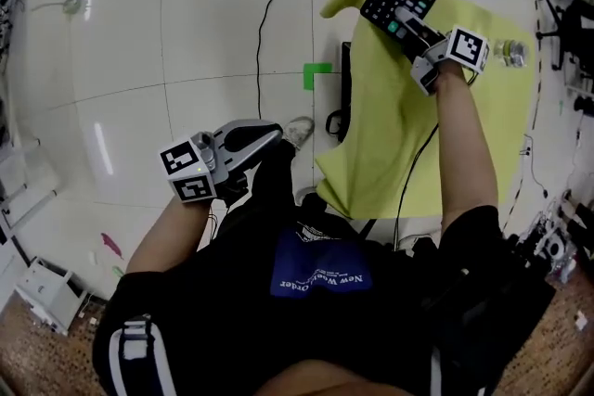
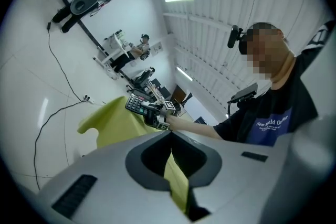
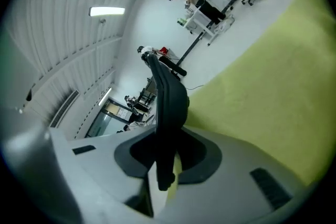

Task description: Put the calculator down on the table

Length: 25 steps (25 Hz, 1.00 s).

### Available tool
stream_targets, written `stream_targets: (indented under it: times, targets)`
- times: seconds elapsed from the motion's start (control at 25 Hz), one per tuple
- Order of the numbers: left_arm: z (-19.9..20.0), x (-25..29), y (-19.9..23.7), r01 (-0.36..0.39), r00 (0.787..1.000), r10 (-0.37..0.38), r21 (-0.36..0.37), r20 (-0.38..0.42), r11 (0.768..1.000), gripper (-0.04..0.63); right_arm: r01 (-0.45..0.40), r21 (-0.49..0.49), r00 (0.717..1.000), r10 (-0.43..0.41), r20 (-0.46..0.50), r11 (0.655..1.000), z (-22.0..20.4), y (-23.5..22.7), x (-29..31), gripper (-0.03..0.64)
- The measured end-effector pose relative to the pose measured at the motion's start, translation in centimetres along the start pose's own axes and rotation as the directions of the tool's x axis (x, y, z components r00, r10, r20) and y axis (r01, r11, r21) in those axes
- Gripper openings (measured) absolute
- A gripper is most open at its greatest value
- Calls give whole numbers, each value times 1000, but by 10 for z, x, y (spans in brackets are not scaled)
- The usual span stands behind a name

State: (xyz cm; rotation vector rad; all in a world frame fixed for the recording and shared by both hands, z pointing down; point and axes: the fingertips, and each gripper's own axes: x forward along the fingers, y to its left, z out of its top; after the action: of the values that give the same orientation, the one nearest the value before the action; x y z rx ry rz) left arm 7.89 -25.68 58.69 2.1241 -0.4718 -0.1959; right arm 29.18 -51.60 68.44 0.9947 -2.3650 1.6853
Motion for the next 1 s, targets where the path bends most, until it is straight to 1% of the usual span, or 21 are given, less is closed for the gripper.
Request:
stream_targets:
  times: [0.12, 0.2, 0.28, 0.4, 0.52, 0.68, 0.84, 0.88, 0.92, 1.0]
  targets:
    - [3, 0, 1, -1, 1000, 1, 18, 5, 1000, 6, -5, 21, 1000, 5, -10, 1000, -1, -8, 3, 64]
    - [8, 0, 3, 6, 1000, -6, 35, 3, 999, 6, 22, 17, 1000, -22, -17, 1000, -2, -12, 4, 69]
    - [12, 1, 3, 16, 1000, -17, 40, 3, 999, 6, 84, -15, 996, -85, -26, 996, 0, -17, 1, 69]
    - [14, 3, 1, 33, 999, -33, 36, -4, 999, 6, 188, -58, 981, -190, -44, 980, -2, -23, -2, 106]
    - [12, 6, 0, 48, 999, -48, 29, -24, 998, 6, 252, -89, 966, -256, -39, 964, -5, -24, 0, 147]
    - [7, 7, -3, 60, 997, -59, 19, -44, 998, 6, 356, -125, 932, -362, -31, 926, -3, -31, -4, 192]
    - [6, 6, -6, 69, 996, -68, 18, -56, 997, 6, 484, -180, 870, -492, -4, 857, 5, -40, -15, 259]
    - [6, 6, -6, 71, 996, -70, 19, -59, 997, 6, 508, -184, 857, -515, 11, 842, 8, -41, -20, 259]
    - [6, 6, -8, 75, 995, -73, 21, -61, 997, 6, 522, -183, 850, -526, 26, 833, 10, -41, -25, 267]
    - [5, 9, -12, 84, 994, -82, 25, -67, 996, 6, 525, -185, 849, -526, 52, 831, 12, -35, -35, 267]
